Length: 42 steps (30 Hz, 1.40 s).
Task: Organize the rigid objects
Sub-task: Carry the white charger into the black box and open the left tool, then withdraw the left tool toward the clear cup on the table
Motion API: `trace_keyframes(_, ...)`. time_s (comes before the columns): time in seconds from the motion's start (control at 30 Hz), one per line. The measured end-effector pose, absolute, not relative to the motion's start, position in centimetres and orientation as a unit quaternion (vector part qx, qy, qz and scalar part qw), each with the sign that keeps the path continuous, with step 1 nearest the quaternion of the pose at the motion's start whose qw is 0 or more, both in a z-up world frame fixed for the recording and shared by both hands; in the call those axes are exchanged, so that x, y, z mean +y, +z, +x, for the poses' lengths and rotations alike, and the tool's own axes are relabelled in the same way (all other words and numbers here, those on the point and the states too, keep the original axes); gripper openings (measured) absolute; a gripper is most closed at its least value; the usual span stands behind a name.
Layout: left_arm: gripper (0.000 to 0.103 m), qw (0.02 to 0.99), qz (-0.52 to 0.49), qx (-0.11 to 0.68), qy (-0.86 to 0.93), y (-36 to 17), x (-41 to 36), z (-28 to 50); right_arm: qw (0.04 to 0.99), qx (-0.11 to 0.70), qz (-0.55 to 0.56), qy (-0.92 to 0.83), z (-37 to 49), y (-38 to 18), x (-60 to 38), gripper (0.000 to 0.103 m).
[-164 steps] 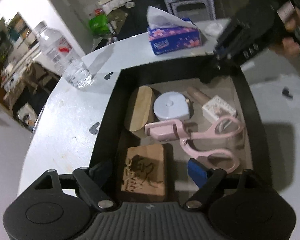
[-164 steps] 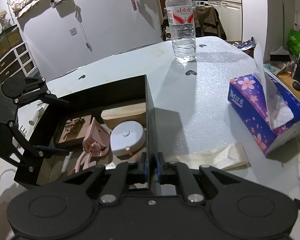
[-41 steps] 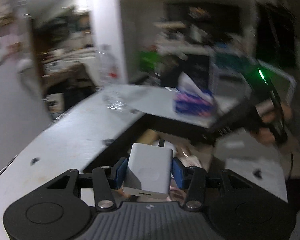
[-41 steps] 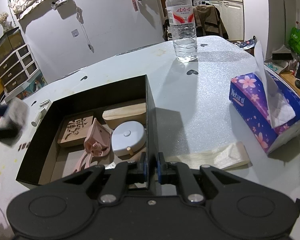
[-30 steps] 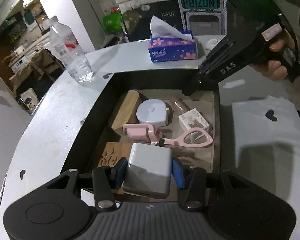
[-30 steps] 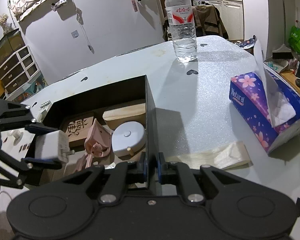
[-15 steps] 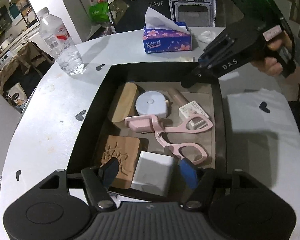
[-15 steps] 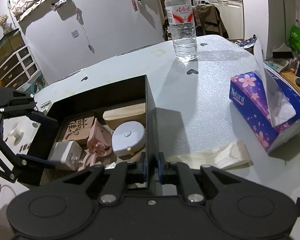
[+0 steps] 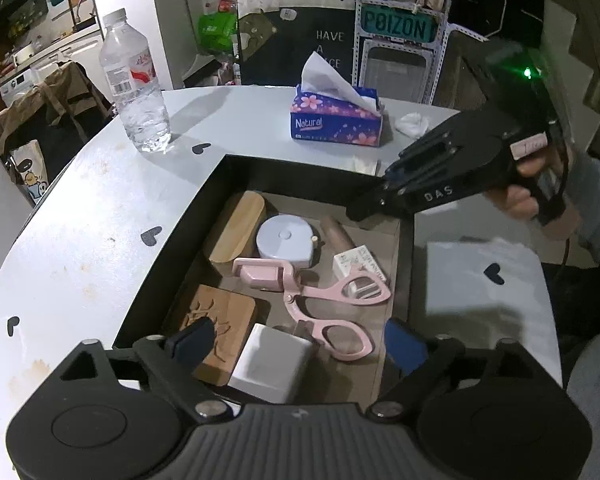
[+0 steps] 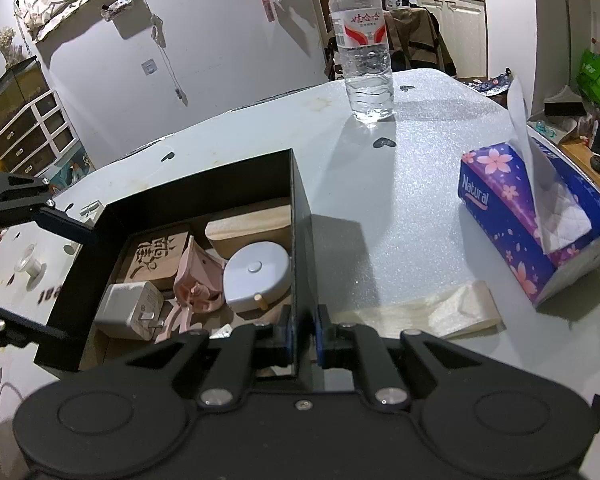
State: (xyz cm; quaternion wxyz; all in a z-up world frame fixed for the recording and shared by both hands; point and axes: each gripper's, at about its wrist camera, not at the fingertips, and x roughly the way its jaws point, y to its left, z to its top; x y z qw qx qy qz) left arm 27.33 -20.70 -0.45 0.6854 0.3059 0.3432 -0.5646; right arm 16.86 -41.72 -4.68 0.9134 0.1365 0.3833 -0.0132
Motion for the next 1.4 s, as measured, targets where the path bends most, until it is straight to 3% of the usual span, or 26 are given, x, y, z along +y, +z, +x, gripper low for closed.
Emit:
trace_keyframes(0.43, 0.102, 0.705, 0.251, 0.363, -0.555, 0.0, -18.7, 26.0, 0.913, 0.383, 0.14, -0.012, 16.8, -4.7, -41.8, 0.011)
trace_keyframes(0.8, 0.103, 0.755, 0.176, 0.363, -0.517, 0.5, -13.9, 24.9, 0.915, 0.38, 0.139, -0.013, 16.7, -4.8, -41.7, 0.011)
trace_keyframes(1.27, 0.103, 0.883, 0.054, 0.314, -0.343, -0.2, -6.2, 24.5, 0.915, 0.379, 0.136, -0.019, 16.7, -4.7, -41.5, 0.011)
trace_keyframes(1.4, 0.103, 0.913, 0.023, 0.297, -0.28, -0.5, -3.9, 24.9, 0.915, 0.378, 0.136, -0.021, 16.7, -4.7, -41.7, 0.016)
